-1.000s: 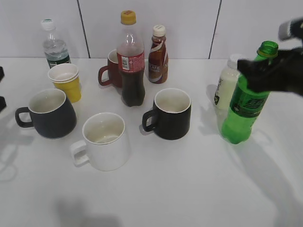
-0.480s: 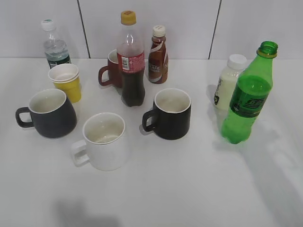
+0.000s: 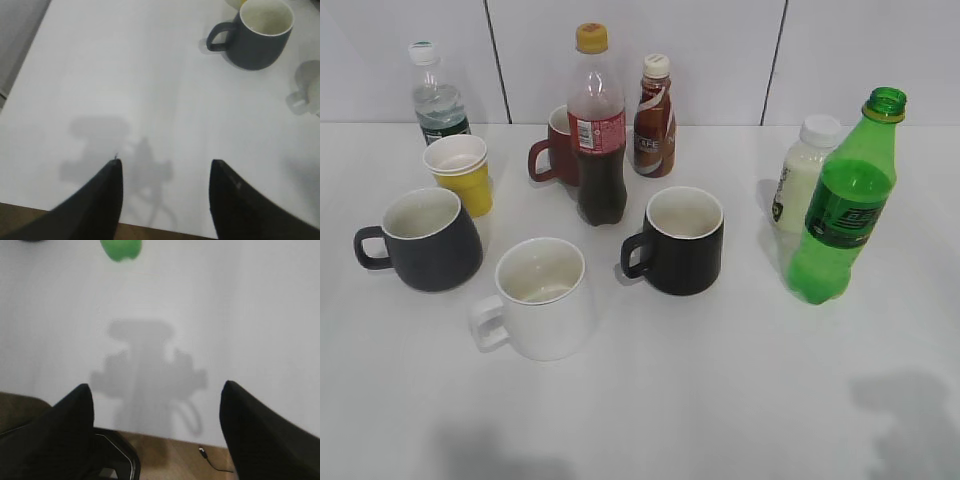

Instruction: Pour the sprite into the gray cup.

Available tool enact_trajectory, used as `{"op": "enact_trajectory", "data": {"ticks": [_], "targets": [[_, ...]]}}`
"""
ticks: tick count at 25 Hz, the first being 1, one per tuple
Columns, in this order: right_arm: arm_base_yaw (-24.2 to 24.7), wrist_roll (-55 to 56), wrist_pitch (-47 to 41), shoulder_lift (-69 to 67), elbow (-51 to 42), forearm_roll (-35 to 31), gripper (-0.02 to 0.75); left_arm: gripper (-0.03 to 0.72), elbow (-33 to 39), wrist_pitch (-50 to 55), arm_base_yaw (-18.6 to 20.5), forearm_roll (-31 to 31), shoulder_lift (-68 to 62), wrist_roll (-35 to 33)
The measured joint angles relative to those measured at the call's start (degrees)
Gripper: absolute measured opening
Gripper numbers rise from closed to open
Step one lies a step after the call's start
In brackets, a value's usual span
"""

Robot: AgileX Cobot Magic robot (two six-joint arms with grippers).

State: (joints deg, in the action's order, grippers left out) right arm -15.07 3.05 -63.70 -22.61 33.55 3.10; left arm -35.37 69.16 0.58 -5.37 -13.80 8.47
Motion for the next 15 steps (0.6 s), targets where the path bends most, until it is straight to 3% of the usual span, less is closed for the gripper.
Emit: {"op": "enact_trajectory", "data": {"ticks": [7, 15], "targets": [[0.00, 0.62, -0.74, 14.16, -2.54, 0.16, 0.588, 0.417, 1.68, 0.55, 0.00, -1.10, 6.61, 0.00], [0.00, 0.68, 3.79, 15.41, -4.57, 0.46, 0.587, 0.416, 4.60, -8.10, 0.00, 0.45, 7.74, -1.30]]}}
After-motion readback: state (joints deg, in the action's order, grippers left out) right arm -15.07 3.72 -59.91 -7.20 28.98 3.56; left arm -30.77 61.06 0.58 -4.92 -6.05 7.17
